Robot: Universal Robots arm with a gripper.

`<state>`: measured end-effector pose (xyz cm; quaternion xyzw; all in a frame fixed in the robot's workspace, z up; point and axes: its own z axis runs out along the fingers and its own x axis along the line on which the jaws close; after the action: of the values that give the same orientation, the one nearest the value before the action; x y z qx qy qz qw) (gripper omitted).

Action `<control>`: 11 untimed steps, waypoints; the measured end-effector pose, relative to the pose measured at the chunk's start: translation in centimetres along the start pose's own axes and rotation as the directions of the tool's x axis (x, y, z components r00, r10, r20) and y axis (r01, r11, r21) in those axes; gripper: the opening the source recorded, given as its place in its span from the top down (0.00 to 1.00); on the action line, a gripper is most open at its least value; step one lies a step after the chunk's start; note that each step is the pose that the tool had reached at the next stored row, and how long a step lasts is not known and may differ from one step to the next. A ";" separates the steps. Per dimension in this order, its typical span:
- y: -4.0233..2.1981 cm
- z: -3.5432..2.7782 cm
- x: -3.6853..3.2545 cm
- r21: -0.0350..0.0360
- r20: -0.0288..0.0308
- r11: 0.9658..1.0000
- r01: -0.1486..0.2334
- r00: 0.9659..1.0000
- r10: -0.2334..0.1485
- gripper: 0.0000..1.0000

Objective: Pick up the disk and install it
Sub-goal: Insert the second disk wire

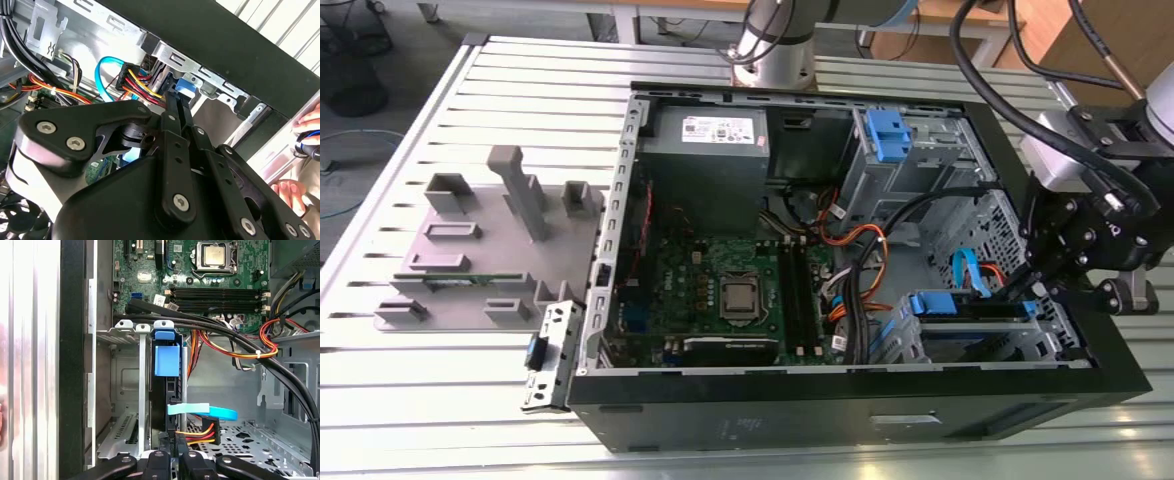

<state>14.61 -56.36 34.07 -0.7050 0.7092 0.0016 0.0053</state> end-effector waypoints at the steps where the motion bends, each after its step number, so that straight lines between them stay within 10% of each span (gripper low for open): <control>1: 0.03 0.05 -0.06 0.001 0.000 1.000 0.003 1.000 -0.003 0.84; 11: 0.44 0.22 -0.43 0.004 -0.002 1.000 0.015 1.000 -0.015 0.84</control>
<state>14.17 -55.93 33.85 -0.7102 0.7040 -0.0005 0.0059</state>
